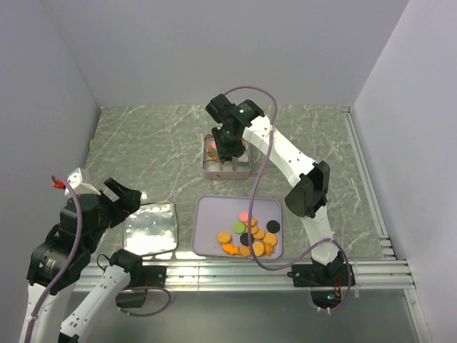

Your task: Pack the cookies

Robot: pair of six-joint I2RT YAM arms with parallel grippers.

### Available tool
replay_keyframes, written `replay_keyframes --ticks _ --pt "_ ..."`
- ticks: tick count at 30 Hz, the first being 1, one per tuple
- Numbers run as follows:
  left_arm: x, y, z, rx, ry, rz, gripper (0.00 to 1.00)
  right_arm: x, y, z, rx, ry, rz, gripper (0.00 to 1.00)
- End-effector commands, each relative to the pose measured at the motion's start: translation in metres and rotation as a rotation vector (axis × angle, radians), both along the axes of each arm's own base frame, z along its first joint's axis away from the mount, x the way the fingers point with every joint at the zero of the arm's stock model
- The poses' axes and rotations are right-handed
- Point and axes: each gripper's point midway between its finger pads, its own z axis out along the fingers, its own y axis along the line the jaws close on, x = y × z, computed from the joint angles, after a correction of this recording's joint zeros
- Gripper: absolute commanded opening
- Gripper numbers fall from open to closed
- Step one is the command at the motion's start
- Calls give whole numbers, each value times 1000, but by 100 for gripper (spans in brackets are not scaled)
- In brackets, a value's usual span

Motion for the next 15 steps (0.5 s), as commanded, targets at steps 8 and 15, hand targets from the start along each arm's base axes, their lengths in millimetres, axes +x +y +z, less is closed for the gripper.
replay_keyframes --ticks 8,15 --pt "18 3 17 67 -48 7 93 29 1 -3 19 -37 -20 34" --pt "28 1 17 98 -42 -7 94 34 3 -11 18 -28 -22 34"
